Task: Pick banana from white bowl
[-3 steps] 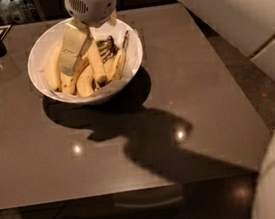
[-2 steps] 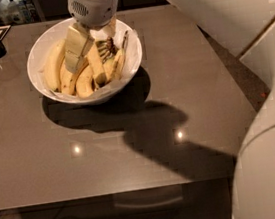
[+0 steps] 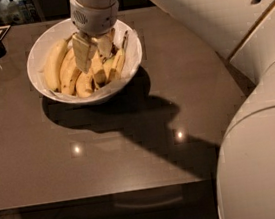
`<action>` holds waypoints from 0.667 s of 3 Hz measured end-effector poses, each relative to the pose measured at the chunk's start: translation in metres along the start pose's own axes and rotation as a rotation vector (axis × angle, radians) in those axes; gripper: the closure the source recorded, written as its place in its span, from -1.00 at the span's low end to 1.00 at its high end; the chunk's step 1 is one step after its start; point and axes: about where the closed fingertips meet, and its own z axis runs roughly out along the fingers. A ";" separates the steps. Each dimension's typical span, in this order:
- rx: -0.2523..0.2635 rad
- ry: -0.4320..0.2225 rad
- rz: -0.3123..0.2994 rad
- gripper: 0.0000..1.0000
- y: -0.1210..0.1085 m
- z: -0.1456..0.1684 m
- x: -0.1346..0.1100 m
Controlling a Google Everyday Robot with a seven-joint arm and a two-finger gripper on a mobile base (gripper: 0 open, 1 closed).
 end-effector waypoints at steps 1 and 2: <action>-0.009 0.014 0.025 -0.12 -0.001 0.008 0.002; -0.017 0.022 0.046 -0.14 -0.003 0.014 0.004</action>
Offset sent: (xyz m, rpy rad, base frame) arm -0.0008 -0.0105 -0.0194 -0.0111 0.0722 -0.0626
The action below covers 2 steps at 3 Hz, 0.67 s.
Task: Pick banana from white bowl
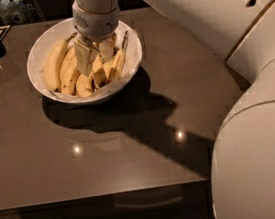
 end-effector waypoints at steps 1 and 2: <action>0.008 0.026 0.016 -0.26 -0.013 0.009 -0.002; 0.012 0.051 0.031 -0.30 -0.026 0.021 -0.003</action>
Offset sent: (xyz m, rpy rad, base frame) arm 0.0329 -0.0258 -0.0319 -0.0866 0.0766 -0.0505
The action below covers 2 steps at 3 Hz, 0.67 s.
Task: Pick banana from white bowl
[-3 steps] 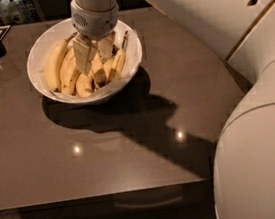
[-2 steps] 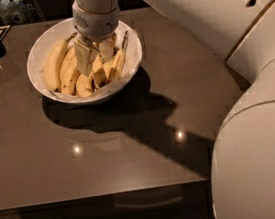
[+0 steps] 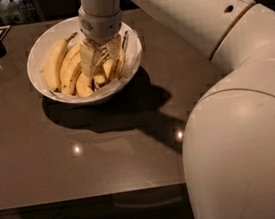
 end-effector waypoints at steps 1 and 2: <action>-0.005 0.010 0.002 -0.12 -0.002 0.003 -0.001; -0.002 0.002 -0.019 0.28 -0.002 0.007 0.000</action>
Offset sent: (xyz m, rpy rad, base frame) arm -0.0058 -0.0076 -0.0096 -0.0218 0.0051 0.0446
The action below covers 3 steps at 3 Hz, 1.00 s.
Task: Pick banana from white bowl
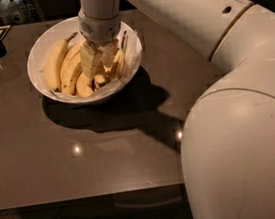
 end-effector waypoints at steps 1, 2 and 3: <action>0.000 0.000 0.000 0.71 0.000 0.000 0.000; -0.001 -0.008 -0.003 1.00 0.001 0.001 -0.003; 0.001 -0.045 -0.043 1.00 0.011 -0.019 -0.001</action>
Offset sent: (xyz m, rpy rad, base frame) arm -0.0016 0.0007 0.0021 0.0041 -0.0018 0.0089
